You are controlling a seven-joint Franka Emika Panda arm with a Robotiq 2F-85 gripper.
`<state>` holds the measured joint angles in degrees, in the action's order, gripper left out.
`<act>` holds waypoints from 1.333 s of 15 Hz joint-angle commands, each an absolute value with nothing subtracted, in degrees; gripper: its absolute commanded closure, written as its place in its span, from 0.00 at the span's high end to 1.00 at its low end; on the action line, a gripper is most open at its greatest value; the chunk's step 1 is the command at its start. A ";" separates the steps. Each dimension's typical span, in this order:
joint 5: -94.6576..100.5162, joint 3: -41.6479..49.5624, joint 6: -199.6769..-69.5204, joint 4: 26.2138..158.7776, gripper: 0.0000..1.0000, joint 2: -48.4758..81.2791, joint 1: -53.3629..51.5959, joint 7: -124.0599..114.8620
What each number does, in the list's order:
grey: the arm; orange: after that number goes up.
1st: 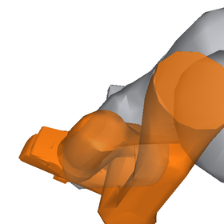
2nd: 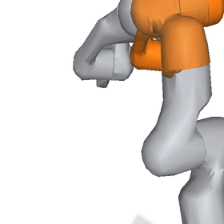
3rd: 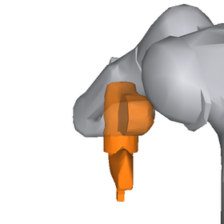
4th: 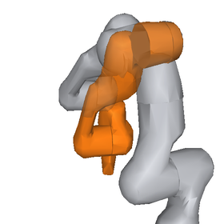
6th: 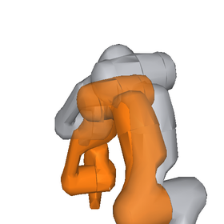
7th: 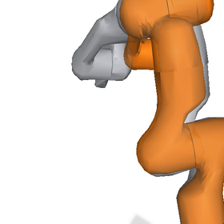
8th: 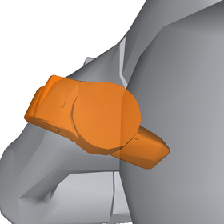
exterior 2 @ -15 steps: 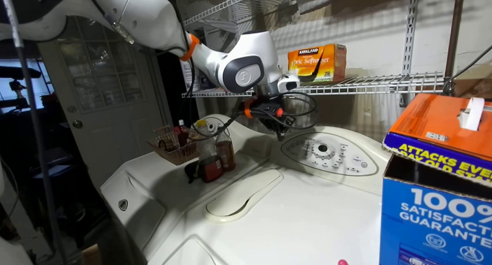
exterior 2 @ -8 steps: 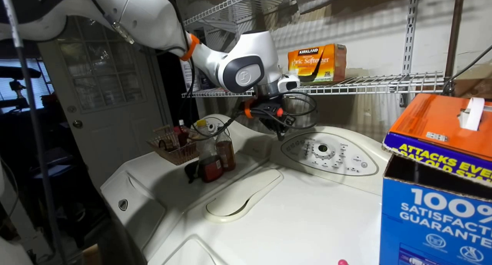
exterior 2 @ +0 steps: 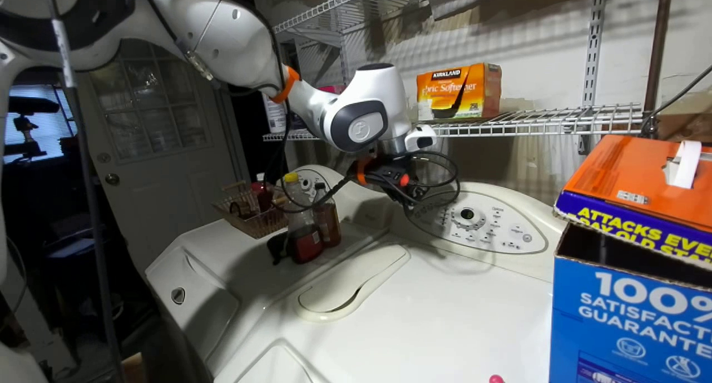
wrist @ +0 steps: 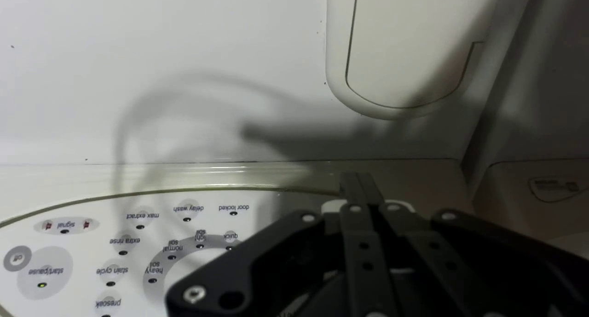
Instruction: Press a button on the washing machine on the right
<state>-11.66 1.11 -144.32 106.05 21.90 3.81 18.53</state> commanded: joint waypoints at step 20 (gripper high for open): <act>-10.06 0.39 -154.94 89.08 0.00 39.32 6.53 6.55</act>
<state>-11.58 0.67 -153.47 92.21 36.80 6.34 9.33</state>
